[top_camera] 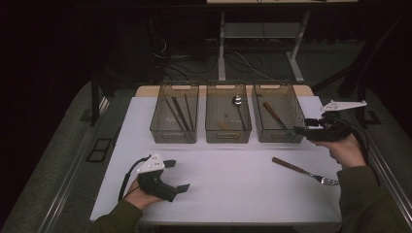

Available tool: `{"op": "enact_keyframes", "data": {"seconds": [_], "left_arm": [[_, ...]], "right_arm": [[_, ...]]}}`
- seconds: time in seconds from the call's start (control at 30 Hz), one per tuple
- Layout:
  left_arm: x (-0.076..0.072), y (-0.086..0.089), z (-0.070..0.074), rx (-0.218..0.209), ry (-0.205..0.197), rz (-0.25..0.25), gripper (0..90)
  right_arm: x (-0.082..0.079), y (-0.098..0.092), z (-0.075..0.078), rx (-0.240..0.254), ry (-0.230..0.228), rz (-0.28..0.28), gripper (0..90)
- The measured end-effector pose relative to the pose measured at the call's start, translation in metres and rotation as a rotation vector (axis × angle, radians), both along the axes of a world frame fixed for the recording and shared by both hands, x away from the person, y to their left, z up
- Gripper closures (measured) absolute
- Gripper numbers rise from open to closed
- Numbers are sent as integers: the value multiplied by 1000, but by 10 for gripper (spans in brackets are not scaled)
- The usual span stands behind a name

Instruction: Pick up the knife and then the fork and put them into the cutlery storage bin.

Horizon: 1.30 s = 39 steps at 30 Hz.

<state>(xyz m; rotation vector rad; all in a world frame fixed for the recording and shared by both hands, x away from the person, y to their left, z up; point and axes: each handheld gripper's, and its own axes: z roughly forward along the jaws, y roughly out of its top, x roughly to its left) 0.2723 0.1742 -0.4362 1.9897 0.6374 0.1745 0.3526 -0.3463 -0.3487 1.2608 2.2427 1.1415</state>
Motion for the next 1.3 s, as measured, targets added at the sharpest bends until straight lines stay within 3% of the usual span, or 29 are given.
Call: {"op": "enact_keyframes", "data": {"seconds": [0.3, 0.4, 0.7, 0.8, 0.93, 1.1, 1.3], "left_arm": [[0, 0, 0, 0, 2, 1, 0], [0, 0, 0, 1, 0, -1, 0], [0, 0, 0, 2, -3, -3, 1], [-1, 0, 0, 1, -4, -3, 1], [-1, 0, 0, 1, -5, -3, 1], [0, 0, 0, 3, -4, -3, 1], [0, 0, 0, 0, -4, -4, 1]], "right_arm": [[-28, -3, -26, -13, 45, 51, 496], [-33, -4, -34, -26, 71, 58, 601], [-39, -6, -60, -144, 163, 92, 894], [-39, -10, -71, -198, 193, 86, 895], [-37, -12, -78, -209, 226, 86, 895], [-37, -10, -84, -256, 266, 106, 895], [-42, -13, -83, -248, 285, 107, 895]]}}
